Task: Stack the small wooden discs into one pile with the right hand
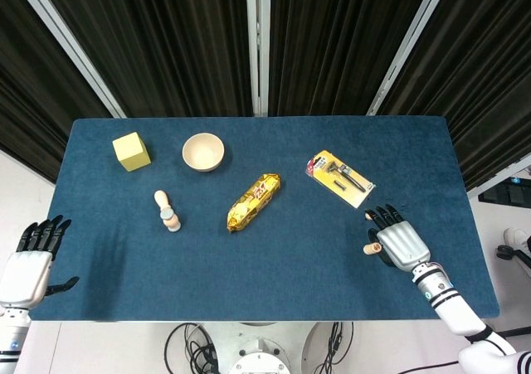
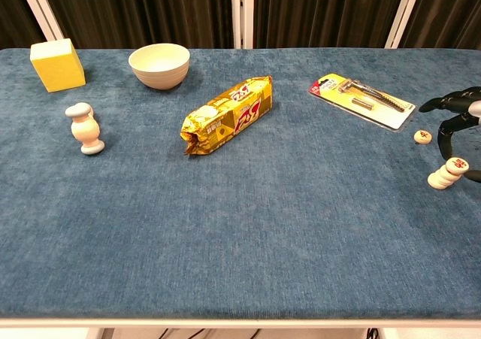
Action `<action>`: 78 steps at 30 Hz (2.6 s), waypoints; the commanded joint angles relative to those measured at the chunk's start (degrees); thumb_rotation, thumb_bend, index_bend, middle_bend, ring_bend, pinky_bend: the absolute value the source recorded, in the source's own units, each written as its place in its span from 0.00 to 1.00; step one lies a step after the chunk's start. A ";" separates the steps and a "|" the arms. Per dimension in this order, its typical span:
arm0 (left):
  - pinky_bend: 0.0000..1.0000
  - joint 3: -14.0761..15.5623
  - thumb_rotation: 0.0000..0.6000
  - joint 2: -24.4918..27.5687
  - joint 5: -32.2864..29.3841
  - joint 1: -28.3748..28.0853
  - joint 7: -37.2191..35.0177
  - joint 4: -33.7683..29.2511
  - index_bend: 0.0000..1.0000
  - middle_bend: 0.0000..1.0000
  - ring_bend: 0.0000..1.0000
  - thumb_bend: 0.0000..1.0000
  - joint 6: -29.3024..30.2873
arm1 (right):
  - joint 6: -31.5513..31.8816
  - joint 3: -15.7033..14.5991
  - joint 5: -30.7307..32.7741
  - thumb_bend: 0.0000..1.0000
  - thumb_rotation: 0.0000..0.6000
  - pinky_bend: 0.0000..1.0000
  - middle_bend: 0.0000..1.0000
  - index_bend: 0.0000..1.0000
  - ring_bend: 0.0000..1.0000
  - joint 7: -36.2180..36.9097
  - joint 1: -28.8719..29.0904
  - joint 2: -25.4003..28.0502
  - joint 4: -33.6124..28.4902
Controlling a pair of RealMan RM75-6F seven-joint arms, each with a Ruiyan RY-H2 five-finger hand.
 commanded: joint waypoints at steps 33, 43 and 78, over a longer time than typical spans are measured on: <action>0.00 -0.13 1.00 0.16 -0.23 0.17 -0.29 -0.19 0.06 0.00 0.00 0.09 0.16 | -1.05 0.15 0.82 0.22 1.00 0.00 0.05 0.43 0.00 -0.84 0.28 -0.06 -0.35; 0.00 -0.06 1.00 0.25 0.11 0.17 -0.51 -0.25 0.06 0.00 0.00 0.09 0.28 | 2.01 1.57 0.37 0.21 1.00 0.00 0.05 0.39 0.00 2.82 -0.53 2.54 -2.02; 0.00 -0.02 1.00 0.27 0.07 0.04 -1.50 0.26 0.06 0.00 0.00 0.09 -0.12 | -4.59 8.63 16.68 0.23 1.00 0.00 0.08 0.45 0.00 -4.22 5.30 -14.21 15.91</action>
